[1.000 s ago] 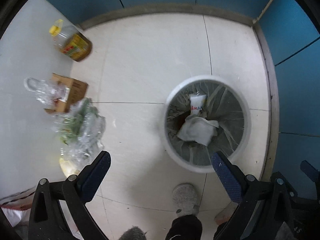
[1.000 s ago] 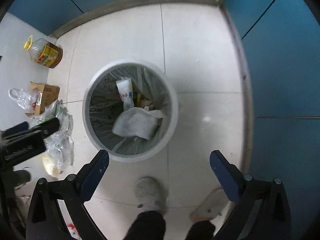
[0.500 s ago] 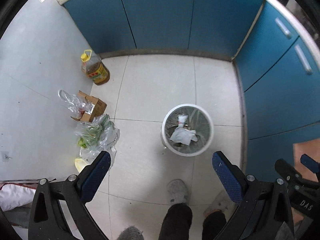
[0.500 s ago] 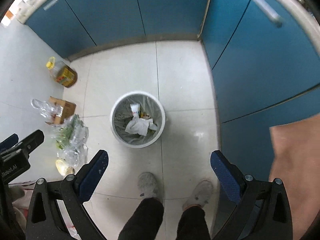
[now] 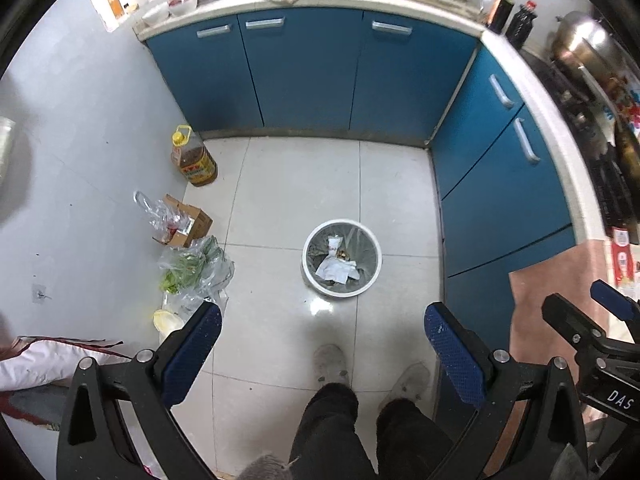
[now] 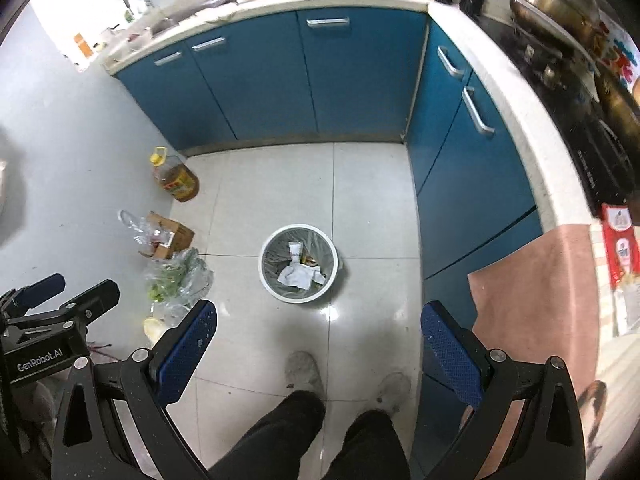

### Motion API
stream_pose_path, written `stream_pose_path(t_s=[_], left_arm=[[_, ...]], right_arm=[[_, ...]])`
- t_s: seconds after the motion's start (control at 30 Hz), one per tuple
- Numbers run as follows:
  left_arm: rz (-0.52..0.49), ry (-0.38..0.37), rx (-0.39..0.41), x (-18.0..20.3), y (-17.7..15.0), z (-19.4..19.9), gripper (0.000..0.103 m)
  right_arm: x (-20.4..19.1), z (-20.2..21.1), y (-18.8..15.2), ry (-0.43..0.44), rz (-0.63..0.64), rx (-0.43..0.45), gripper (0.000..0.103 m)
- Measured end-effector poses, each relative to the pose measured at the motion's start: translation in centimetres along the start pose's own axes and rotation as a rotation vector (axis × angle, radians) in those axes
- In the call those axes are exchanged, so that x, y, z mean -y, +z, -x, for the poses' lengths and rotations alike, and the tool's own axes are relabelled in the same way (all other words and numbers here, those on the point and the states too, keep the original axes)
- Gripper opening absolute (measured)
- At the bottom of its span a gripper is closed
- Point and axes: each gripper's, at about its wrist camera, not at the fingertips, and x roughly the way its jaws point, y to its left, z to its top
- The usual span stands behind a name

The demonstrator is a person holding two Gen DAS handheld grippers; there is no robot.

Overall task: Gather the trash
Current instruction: 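Move both tools back toward the counter, then grasp the red sugar bag with the left tool while the right grasps the toothpaste box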

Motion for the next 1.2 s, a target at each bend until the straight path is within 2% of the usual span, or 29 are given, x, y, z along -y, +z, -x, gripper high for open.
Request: stream_pose_path(t_s=[0.17, 0.3, 0.43, 0.57, 0.7, 0.83, 0.97, 1.03, 1.2], left_arm=[[0.012, -0.001, 0.062, 1.3, -0.5, 3.7, 0.103], [0.01, -0.005, 0.174, 3.5, 0.2, 6.7, 0.103], [-0.034, -0.042, 0.232, 8.4, 2.5, 8.6, 0.103], [-0.109, -0.127, 0.238, 15.4, 3.8, 9.9, 0.103], [-0.206, -0.198, 0.17, 24.8, 4.6, 8.8, 0.103], [-0.283, -0.273, 0.005, 36.1, 4.7, 5.3, 0.103], [-0.328, -0.276, -0.128, 45.2, 3.5, 1.7, 0.103], [-0.346, -0.261, -0.193, 48.7, 2.7, -0.7, 0.103], [-0.336, -0.237, -0.309, 53.1, 0.4, -4.9, 0.103]], right_arm=[[1.1, 3.9, -0.2, 0.052, -0.015, 0.042, 0.103], [3.7, 6.7, 0.0, 0.11, -0.081, 0.093, 0.103], [8.4, 9.8, -0.1, 0.111, -0.156, 0.145, 0.103], [15.2, 12.7, -1.2, 0.042, -0.248, 0.171, 0.103], [25.7, 14.6, -3.8, -0.074, -0.393, 0.153, 0.103], [36.3, 15.0, -6.1, -0.185, -0.512, 0.106, 0.103], [45.1, 14.2, -8.1, -0.29, -0.565, 0.043, 0.103], [49.8, 12.9, -9.2, -0.332, -0.589, -0.006, 0.103], [58.3, 8.3, -11.7, -0.367, -0.63, -0.125, 0.103]])
